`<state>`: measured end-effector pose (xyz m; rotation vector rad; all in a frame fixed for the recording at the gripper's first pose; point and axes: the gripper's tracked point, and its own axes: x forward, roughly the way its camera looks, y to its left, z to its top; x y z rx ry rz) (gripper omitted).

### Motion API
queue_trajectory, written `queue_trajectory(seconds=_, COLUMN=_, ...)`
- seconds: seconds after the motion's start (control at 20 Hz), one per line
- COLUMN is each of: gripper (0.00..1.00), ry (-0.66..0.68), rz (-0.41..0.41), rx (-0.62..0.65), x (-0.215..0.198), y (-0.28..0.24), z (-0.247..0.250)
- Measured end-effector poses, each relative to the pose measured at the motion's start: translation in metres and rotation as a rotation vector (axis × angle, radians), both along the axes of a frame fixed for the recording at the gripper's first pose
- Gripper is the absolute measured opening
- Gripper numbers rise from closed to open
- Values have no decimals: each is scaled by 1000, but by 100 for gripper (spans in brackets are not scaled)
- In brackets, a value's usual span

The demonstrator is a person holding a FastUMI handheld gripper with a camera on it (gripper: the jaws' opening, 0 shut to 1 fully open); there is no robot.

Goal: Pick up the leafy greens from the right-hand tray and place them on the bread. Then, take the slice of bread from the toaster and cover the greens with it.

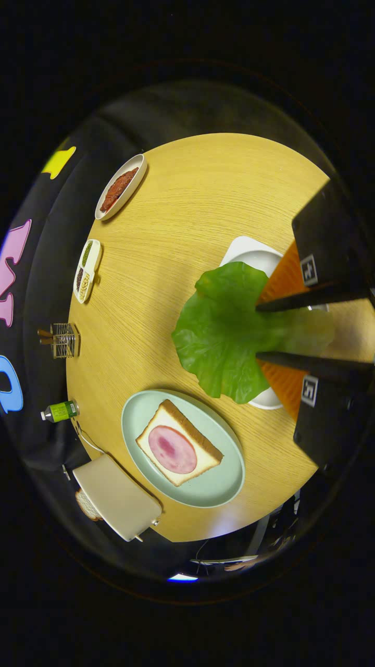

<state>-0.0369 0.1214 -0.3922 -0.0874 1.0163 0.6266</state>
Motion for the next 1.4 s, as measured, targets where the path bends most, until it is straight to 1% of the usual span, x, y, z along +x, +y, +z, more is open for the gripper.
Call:
queue_trajectory(seconds=0.1, gripper=10, ry=13, rz=-27, rx=22, x=2, y=-1, z=3)
queue_trajectory(seconds=0.15, gripper=8, ry=27, rz=-37, rx=30, x=2, y=-1, z=0)
queue_trajectory(seconds=0.25, gripper=7, ry=39, rz=-60, rx=45, x=3, y=-2, z=5)
queue_trajectory(seconds=0.4, gripper=7, ry=3, rz=-74, rx=66, x=4, y=-4, z=26)
queue_trajectory(seconds=0.75, gripper=7, ry=-101, rz=-60, rx=153, x=6, y=11, z=108)
queue_trajectory(seconds=0.95, gripper=7, ry=-156, rz=-8, rx=200, x=7, y=43, z=154)
queue_trajectory(seconds=1.1, gripper=7, ry=-166, rz=42, rx=211, x=6, y=75, z=168)
queue_trajectory(seconds=1.25, gripper=7, ry=-152, rz=83, rx=213, x=1, y=107, z=169)
queue_trajectory(seconds=1.4, gripper=7, ry=-138, rz=123, rx=186, x=-4, y=133, z=157)
